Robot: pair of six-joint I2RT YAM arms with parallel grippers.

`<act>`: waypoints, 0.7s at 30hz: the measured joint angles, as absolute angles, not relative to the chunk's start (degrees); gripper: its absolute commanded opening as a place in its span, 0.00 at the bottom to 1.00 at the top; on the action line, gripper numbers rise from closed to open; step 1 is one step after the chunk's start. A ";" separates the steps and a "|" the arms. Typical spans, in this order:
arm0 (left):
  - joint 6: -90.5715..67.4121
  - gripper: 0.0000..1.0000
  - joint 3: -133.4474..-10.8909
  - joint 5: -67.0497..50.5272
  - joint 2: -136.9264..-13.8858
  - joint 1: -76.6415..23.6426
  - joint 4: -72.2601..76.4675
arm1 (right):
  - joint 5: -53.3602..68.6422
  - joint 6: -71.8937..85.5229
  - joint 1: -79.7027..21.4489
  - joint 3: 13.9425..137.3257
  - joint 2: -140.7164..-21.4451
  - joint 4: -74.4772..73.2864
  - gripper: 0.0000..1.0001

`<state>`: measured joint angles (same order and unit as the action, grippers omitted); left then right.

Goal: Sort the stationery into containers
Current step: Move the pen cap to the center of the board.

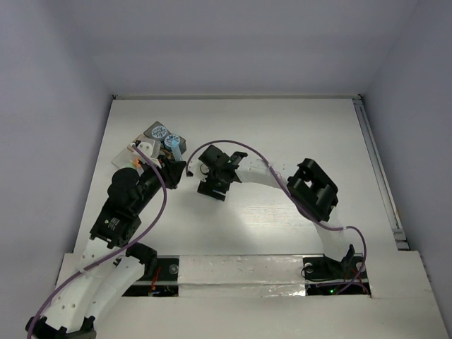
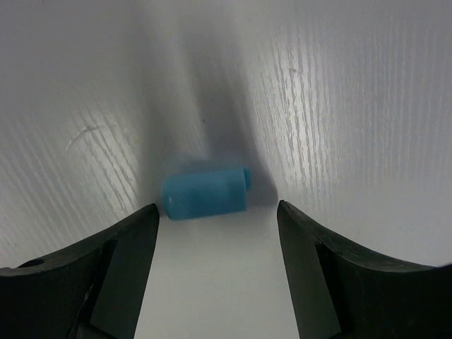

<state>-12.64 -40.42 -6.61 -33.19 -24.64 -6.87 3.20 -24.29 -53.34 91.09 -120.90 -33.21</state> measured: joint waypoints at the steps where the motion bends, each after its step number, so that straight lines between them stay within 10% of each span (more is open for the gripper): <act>1: -12.64 0.00 -40.42 -6.61 -33.23 -24.64 -6.90 | 3.20 -24.43 -53.36 91.72 -121.34 -33.19 0.74; 10: -12.64 0.00 -40.42 -6.92 -33.26 -24.64 -6.85 | 1.85 -23.46 -54.00 96.31 -124.25 -33.34 0.71; 21: -12.64 0.00 -40.42 -7.35 -33.26 -24.67 -6.85 | -2.90 -6.66 -54.08 90.32 -118.93 -25.93 0.92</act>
<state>-12.64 -40.42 -7.35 -33.26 -24.67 -6.85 -2.90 -6.66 -54.08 90.32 -118.93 -25.93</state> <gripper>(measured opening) 0.159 0.911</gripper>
